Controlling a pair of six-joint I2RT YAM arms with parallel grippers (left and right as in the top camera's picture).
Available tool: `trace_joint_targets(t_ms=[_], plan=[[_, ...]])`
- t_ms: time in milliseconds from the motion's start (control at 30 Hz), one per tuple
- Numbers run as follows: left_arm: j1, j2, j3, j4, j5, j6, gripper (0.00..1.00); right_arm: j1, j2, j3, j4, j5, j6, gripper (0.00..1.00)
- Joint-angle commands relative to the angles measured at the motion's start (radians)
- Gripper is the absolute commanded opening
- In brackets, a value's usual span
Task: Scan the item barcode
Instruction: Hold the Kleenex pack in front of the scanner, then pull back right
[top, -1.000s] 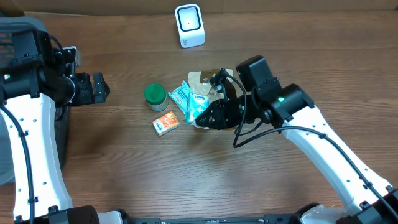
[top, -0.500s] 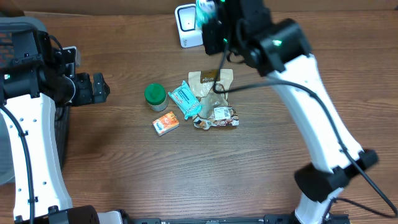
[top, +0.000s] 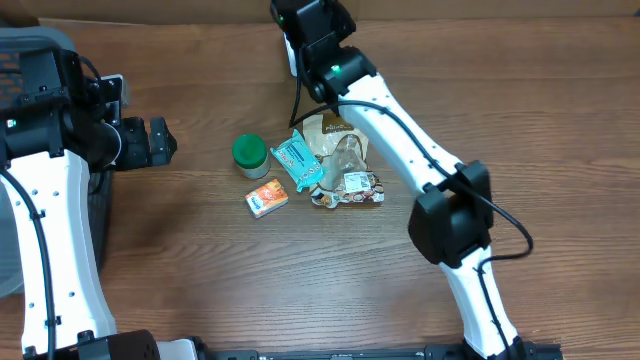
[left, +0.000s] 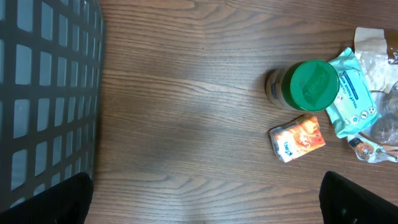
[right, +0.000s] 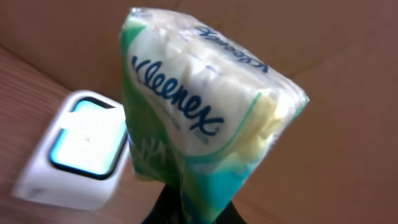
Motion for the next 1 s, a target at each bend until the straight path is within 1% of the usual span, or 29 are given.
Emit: trace_joint_targets(t_ms=[0,200,400,467,633,967], plan=[[0.004,0.0,-0.002,0.0,0.01,0.016,1.0,-0.002,0.063,0.011,0.072,0.082,-0.277,0.04],[0.004,0.0,-0.002,0.0,0.01,0.016,1.0,-0.014,0.157,0.002,0.186,0.059,-0.287,0.04],[0.004,0.0,-0.002,0.0,0.01,0.016,1.0,-0.029,0.228,0.0,0.185,0.056,-0.294,0.04],[0.004,0.0,-0.002,0.0,0.01,0.016,1.0,-0.03,0.233,-0.007,0.186,0.054,-0.298,0.04],[0.004,0.0,-0.002,0.0,0.01,0.016,1.0,-0.03,0.233,-0.021,0.193,0.048,-0.391,0.04],[0.004,0.0,-0.002,0.0,0.01,0.016,1.0,-0.027,0.225,-0.02,0.19,0.101,-0.383,0.04]])
